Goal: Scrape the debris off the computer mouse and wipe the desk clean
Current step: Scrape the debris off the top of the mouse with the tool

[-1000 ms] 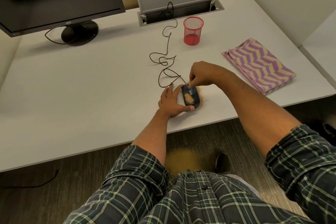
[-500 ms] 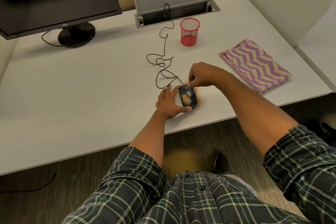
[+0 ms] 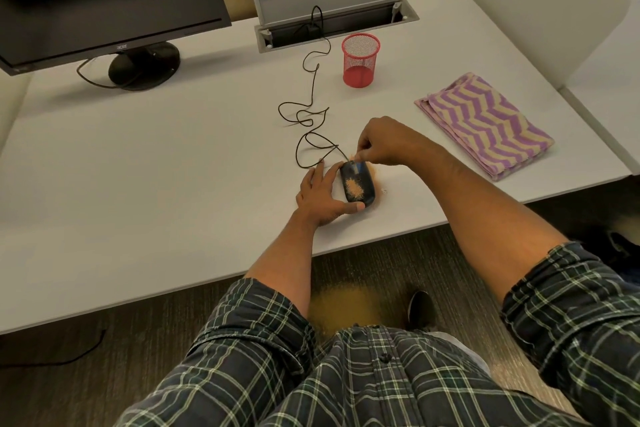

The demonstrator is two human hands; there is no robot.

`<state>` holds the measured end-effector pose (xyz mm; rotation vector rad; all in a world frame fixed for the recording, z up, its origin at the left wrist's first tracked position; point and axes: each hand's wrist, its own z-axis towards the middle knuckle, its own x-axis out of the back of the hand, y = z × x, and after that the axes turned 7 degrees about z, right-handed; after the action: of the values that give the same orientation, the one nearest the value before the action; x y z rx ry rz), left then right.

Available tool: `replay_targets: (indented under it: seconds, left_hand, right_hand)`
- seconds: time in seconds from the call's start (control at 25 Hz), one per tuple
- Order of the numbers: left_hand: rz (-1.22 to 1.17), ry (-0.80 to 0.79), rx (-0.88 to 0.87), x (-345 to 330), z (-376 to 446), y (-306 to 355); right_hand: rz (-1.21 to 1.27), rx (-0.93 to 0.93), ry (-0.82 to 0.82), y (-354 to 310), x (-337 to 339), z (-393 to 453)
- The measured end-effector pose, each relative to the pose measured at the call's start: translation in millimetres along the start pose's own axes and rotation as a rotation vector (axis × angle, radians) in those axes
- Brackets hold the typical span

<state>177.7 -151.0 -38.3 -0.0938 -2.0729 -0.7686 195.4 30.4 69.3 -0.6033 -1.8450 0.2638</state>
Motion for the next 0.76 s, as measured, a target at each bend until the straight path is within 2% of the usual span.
replay_targets:
  seconds: [0.08, 0.2, 0.28, 0.4, 0.52, 0.64, 0.68, 0.76]
  left_hand:
    - [0.003, -0.003, 0.001, 0.0, 0.3, -0.4]
    - [0.006, 0.0, -0.004, -0.8, 0.7, -1.0]
    - [0.007, 0.006, -0.001, -0.6, 0.5, -0.9]
    - [0.013, 0.002, -0.004, -0.8, 0.7, -0.6]
    - [0.019, 0.003, -0.003, -0.6, 0.7, -0.8]
    - [0.008, 0.004, -0.009, -0.3, 0.9, -1.2]
    - [0.009, 0.005, -0.008, -0.5, 1.0, -1.0]
    - [0.012, 0.002, -0.007, -0.5, 1.0, -0.8]
  right_hand:
    - [0.0, -0.003, -0.043, -0.7, -0.1, -1.1]
    - [-0.014, -0.005, -0.002, -1.3, 1.0, -0.1]
    - [-0.033, 0.0, -0.049, -3.2, 0.2, -1.0]
    - [-0.045, 0.0, 0.009, -2.1, -0.8, 0.0]
    - [-0.04, -0.02, -0.041, 0.3, -0.7, -2.1]
    - [-0.055, -0.026, 0.105, 4.2, 0.3, -1.3]
    - [-0.03, -0.01, 0.109, 5.0, 0.7, -2.1]
    - [0.011, 0.022, 0.029, 6.8, 0.6, -4.6]
